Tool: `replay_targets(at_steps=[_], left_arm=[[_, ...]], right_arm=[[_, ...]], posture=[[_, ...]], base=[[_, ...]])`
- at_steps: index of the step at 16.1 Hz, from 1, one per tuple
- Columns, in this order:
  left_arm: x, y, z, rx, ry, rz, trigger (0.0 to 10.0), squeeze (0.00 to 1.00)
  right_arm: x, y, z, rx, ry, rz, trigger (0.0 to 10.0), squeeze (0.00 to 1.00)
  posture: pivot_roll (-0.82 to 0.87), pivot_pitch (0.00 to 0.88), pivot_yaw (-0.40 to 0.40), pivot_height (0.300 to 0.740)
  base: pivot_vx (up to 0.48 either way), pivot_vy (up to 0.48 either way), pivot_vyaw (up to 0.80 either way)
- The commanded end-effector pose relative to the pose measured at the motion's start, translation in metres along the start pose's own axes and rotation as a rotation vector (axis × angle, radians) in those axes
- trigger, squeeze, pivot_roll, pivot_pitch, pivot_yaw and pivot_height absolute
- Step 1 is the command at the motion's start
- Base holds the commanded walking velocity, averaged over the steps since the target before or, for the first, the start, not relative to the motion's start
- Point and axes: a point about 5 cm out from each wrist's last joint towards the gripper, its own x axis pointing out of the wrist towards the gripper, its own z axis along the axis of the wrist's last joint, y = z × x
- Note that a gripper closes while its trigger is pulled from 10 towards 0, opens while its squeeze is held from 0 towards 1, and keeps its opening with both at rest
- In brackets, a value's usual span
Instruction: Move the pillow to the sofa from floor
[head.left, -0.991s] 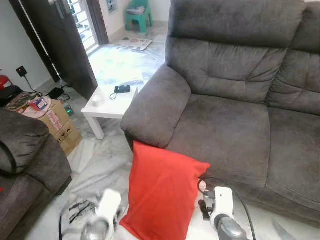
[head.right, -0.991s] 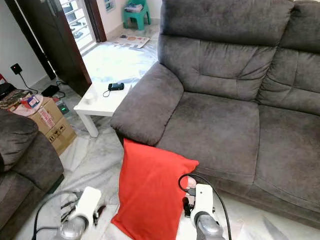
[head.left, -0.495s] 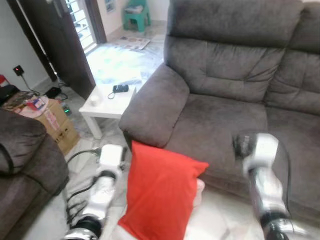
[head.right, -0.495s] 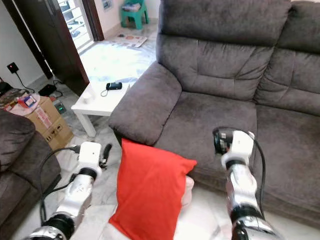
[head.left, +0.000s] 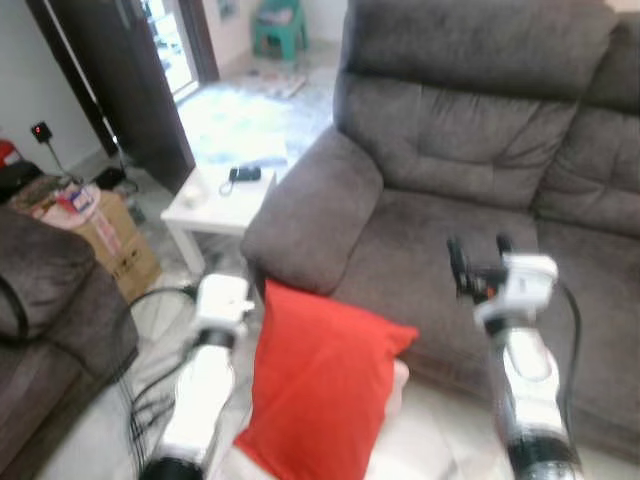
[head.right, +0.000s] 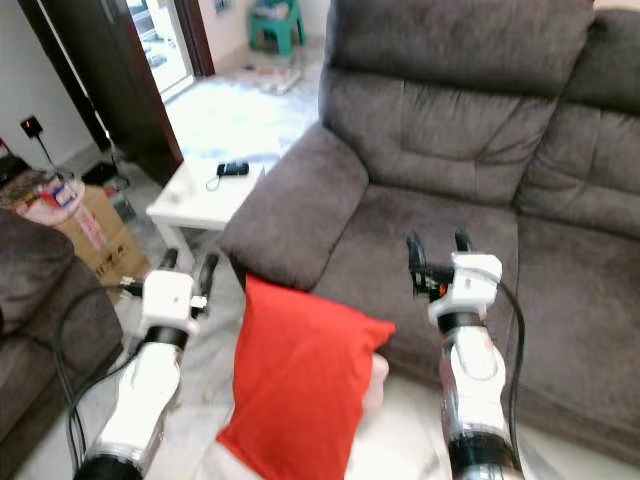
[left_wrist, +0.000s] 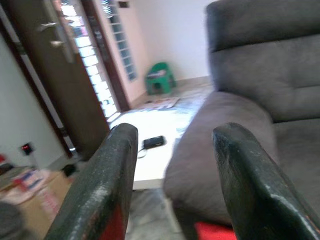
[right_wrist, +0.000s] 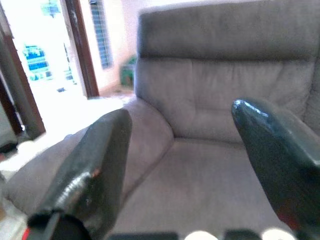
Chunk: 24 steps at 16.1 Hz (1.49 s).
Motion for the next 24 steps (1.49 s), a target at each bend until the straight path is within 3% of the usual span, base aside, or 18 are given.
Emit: replay_targets(at_steps=[1, 9, 14, 17, 24], left_arm=[[-0.007, 0.009, 0.001, 0.025, 0.011, 0.029, 10.0, 0.00], [-0.006, 0.008, 0.002, 0.003, 0.058, 0.030, 10.0, 0.00], [-0.001, -0.002, 0.000, -0.023, 0.075, -0.009, 10.0, 0.00], [0.003, -0.007, -0.001, -0.037, 0.083, -0.030, 10.0, 0.00], [0.004, -0.009, -0.003, -0.078, 0.097, -0.067, 10.0, 0.00]], right_arm=[[-0.004, 0.004, 0.007, 0.009, -0.025, 0.017, 10.0, 0.00], [-0.015, 0.016, 0.001, 0.017, 0.063, 0.070, 10.0, 0.00], [-0.006, 0.026, 0.004, 0.067, 0.063, 0.073, 10.0, 0.00], [-0.001, 0.018, 0.008, 0.077, 0.043, -0.031, 10.0, 0.00], [-0.001, 0.015, 0.006, 0.092, 0.062, -0.055, 10.0, 0.00]], posture=[[-0.09, 0.000, 0.034, 0.740], [-0.10, 0.000, 0.035, 0.740], [-0.12, 0.000, 0.036, 0.740], [-0.13, 0.000, 0.041, 0.740], [-0.12, 0.000, 0.041, 0.740]], base=[[0.000, 0.000, 0.00], [0.000, 0.000, 0.00], [0.000, 0.000, 0.00], [0.000, 0.000, 0.00], [0.000, 0.000, 0.00]])
